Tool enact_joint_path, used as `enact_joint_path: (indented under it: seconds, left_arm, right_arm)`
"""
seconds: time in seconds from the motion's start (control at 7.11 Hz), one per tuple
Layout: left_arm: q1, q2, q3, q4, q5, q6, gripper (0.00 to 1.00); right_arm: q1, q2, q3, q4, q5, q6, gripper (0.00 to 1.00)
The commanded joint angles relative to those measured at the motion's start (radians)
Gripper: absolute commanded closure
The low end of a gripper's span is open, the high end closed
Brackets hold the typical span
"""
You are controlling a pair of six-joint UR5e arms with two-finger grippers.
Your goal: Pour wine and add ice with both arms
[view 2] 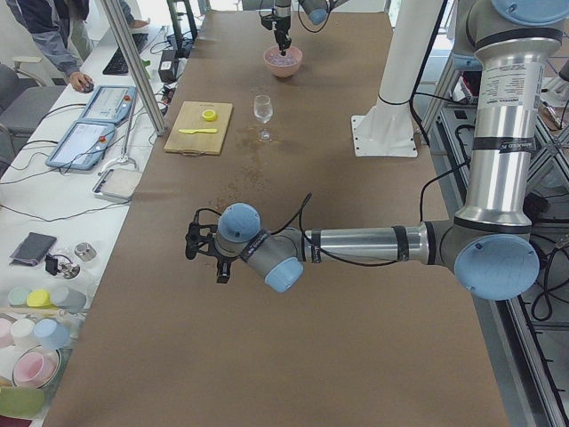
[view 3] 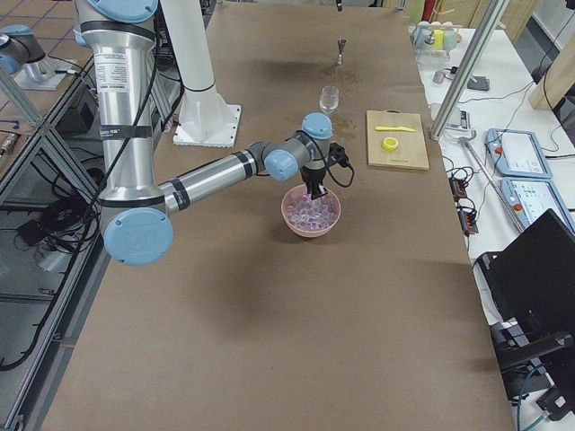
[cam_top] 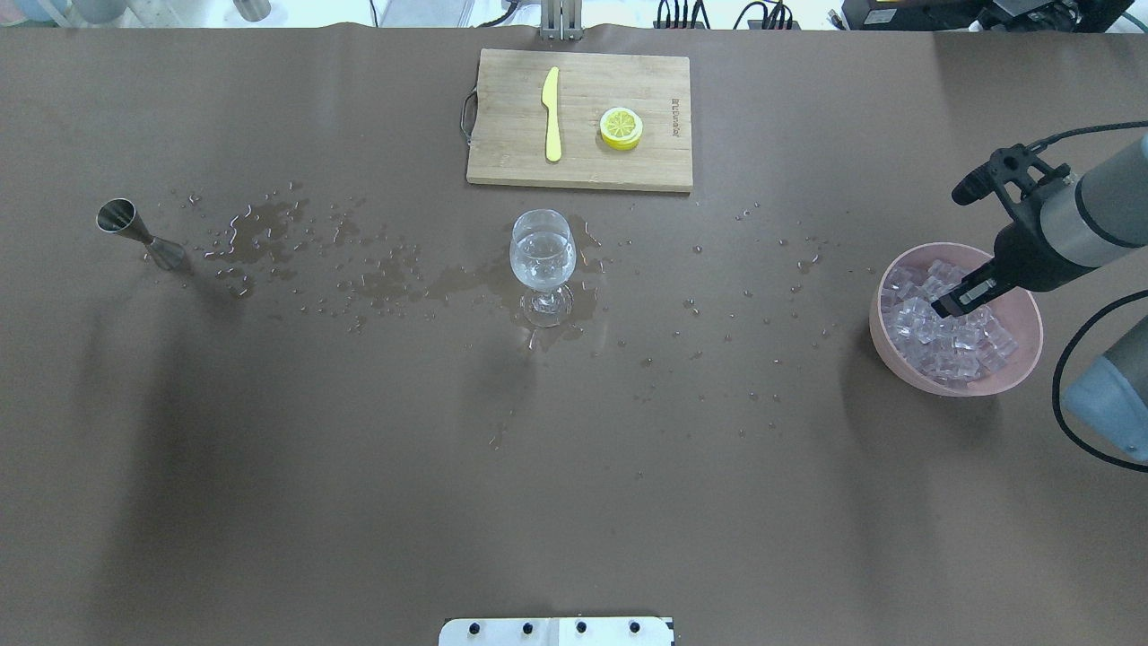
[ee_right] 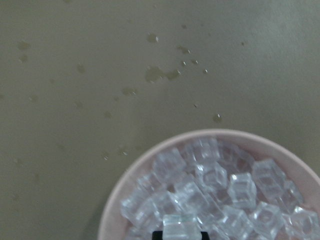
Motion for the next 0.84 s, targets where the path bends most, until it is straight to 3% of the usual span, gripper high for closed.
enact_joint_path:
  seconds: [0.0,0.28,0.56,0.7]
  left_arm:
    - [0.0,-0.001,0.002,-0.001,0.002,0.0,0.02]
    - [0.0,-0.003,0.0,-0.001,0.002,0.0,0.02]
    - [0.006,-0.015,0.008,0.001,0.003,0.001,0.02]
    - [0.008,-0.017,0.011,0.001,0.003,-0.002,0.02]
  right_arm:
    - [-0.06,0.245,0.037,-0.188,0.005,0.225,1.0]
    - [-0.209,0.486,-0.03,-0.192,-0.123,0.549,1.0]
    - [-0.242,0.693,-0.193,-0.189,-0.135,0.673,1.0]
    - [-0.26,0.726,-0.207,-0.187,-0.16,0.698,1.0]
